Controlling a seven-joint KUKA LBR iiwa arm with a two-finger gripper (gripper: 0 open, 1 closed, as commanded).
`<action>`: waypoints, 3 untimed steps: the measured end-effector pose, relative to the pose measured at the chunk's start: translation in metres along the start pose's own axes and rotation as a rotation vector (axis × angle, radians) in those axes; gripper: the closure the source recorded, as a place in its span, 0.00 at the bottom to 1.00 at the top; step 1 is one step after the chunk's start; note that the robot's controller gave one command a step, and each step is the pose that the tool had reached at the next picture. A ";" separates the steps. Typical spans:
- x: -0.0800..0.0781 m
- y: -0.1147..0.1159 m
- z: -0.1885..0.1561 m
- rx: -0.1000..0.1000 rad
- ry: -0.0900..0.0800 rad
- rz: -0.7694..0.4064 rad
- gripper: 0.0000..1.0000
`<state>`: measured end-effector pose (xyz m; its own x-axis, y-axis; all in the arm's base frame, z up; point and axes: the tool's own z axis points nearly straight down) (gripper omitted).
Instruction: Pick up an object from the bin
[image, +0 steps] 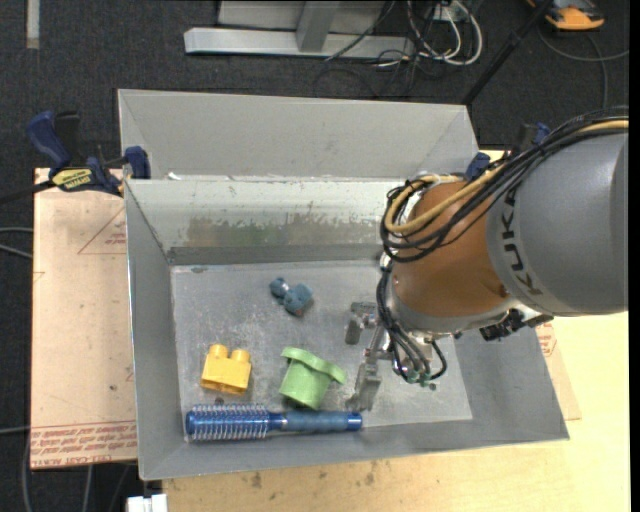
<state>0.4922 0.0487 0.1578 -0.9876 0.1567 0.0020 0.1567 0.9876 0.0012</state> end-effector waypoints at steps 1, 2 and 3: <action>0.001 -0.003 0.021 0.001 0.000 0.003 0.00; -0.008 -0.008 0.019 0.000 -0.004 0.076 0.00; -0.014 0.003 0.026 0.000 -0.004 0.065 0.00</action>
Offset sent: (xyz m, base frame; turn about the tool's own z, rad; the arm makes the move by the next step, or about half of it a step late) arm -0.0012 -0.0030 -0.0189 0.0045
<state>0.5061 0.0499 0.1320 -0.9754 0.2204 -0.0016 0.2204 0.9754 0.0014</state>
